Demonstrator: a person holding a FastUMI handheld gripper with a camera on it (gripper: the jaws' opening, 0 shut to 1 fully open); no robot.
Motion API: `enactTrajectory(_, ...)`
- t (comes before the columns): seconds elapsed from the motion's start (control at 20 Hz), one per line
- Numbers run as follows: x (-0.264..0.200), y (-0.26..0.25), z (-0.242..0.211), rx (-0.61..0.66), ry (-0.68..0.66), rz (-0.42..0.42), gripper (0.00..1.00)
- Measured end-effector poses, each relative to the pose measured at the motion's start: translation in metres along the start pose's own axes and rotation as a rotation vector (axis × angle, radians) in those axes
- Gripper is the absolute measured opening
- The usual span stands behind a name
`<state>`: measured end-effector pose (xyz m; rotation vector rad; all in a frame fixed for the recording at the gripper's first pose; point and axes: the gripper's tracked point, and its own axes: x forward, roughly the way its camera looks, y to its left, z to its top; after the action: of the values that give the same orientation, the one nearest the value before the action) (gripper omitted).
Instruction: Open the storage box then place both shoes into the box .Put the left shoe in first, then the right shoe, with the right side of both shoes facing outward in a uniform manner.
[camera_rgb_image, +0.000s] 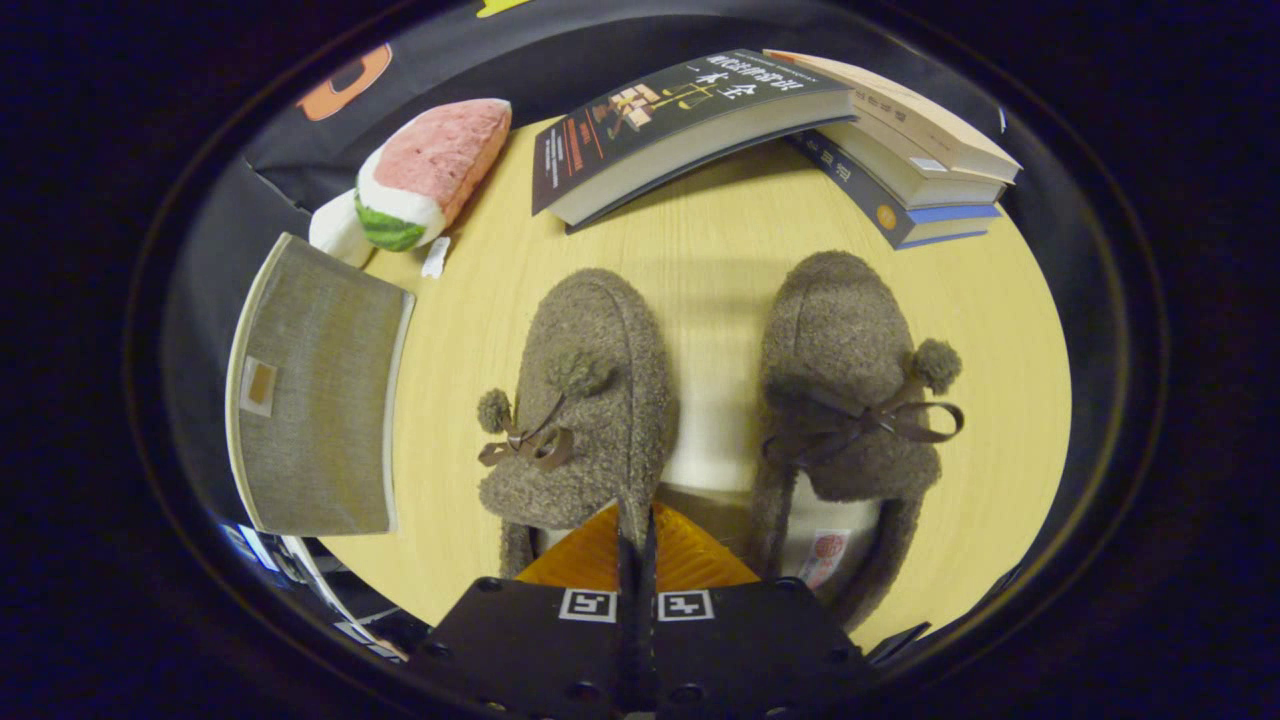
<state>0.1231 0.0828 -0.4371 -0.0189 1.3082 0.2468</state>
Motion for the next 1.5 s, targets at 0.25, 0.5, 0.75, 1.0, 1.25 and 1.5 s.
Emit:
enactTrajectory(0.25, -0.045, 0.041, -0.009, -0.004, -0.015, 0.077, 0.0)
enactTrajectory(0.5, -0.104, 0.099, 0.004, -0.024, -0.085, 0.138, 0.01)
enactTrajectory(0.75, -0.149, 0.168, 0.022, -0.038, -0.126, 0.224, 0.0)
enactTrajectory(1.0, -0.166, 0.247, 0.027, -0.107, -0.135, 0.263, 0.0)
enactTrajectory(1.25, -0.141, 0.324, 0.026, -0.074, -0.119, 0.296, 0.0)
enactTrajectory(1.5, -0.076, 0.365, 0.039, 0.045, -0.102, 0.22, 0.01)
